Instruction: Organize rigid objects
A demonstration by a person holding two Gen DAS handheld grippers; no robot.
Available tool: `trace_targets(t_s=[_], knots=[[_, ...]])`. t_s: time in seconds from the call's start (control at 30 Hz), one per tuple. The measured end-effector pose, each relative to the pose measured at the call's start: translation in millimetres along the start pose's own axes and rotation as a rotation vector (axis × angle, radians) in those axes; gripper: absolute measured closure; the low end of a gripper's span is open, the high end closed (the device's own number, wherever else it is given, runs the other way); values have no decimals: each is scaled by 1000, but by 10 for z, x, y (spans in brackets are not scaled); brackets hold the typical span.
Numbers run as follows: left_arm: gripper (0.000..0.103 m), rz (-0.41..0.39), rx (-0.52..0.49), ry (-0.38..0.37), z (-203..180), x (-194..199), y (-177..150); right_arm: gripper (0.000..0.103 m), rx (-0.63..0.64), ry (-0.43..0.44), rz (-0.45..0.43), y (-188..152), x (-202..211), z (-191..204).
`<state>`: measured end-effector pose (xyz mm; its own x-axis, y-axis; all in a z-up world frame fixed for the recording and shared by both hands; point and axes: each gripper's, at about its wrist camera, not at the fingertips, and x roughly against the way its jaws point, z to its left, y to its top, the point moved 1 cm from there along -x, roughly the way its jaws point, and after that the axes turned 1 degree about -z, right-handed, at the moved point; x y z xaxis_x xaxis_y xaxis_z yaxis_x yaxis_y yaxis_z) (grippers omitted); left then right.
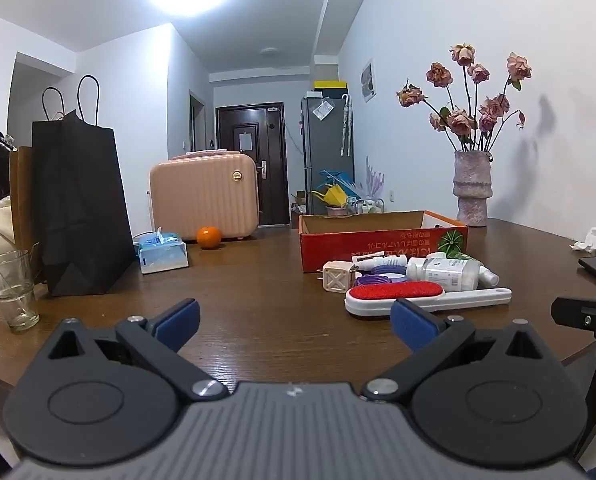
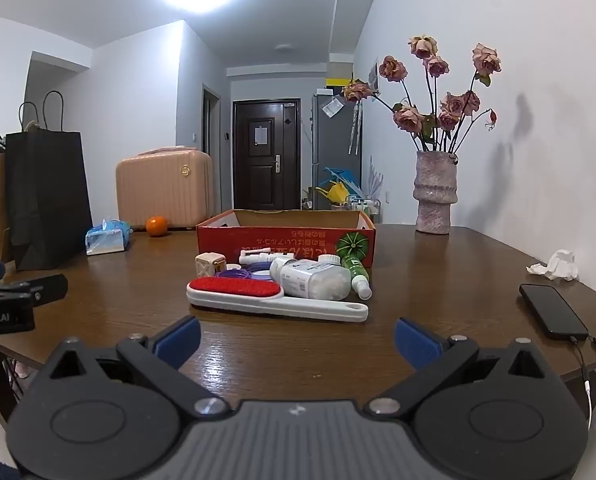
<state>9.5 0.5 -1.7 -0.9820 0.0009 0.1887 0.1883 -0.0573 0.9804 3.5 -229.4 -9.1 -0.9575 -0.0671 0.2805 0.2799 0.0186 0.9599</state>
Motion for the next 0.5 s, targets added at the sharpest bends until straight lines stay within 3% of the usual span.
trace_targets(t_s=[0.5], knots=[[0, -4, -11, 1, -15, -2, 3, 0, 12, -1, 0, 36, -47, 41]])
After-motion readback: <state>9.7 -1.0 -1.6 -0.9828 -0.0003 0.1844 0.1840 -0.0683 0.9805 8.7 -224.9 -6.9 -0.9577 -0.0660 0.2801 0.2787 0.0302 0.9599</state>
